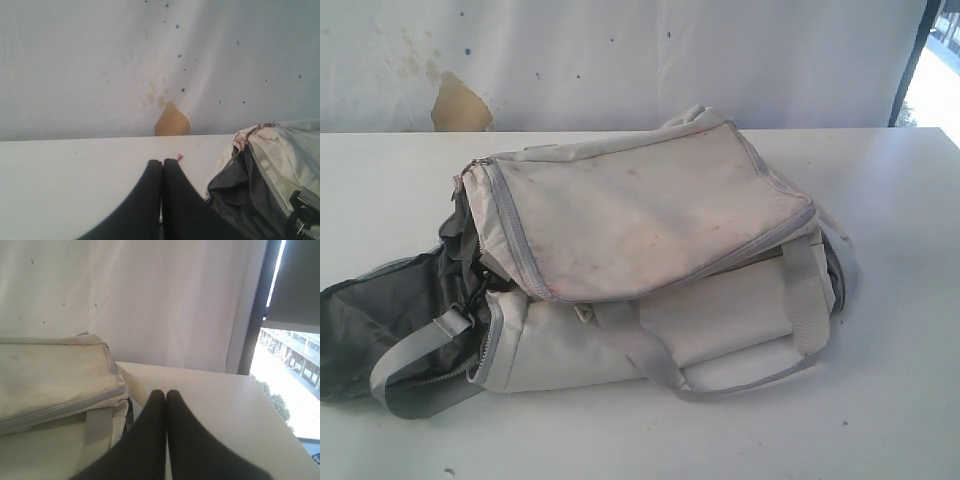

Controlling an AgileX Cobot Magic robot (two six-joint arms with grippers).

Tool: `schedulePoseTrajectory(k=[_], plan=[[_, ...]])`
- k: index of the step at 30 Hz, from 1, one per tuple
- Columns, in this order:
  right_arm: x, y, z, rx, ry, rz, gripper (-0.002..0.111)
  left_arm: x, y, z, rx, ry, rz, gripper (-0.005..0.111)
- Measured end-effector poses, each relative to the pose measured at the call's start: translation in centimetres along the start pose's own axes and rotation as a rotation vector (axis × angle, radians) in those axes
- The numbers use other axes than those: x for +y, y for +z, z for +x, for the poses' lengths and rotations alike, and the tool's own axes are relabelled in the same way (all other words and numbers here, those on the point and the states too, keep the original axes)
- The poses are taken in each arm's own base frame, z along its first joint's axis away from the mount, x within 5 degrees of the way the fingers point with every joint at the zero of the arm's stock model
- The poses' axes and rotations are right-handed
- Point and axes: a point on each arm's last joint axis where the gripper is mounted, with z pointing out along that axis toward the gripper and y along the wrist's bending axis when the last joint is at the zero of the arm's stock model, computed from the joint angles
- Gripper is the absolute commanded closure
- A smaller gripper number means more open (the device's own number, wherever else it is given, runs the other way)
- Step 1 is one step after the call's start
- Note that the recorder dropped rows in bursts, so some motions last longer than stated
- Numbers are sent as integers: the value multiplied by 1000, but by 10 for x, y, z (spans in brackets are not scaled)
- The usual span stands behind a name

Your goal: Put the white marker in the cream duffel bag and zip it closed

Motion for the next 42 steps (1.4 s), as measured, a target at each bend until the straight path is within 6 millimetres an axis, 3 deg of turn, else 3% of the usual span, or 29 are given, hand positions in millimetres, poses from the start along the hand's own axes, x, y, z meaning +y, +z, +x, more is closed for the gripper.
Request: schedulePoseTrajectory(k=[42], plan=[[1,0,9,98,100,-8,108,0,0,0,3,2,0,107]])
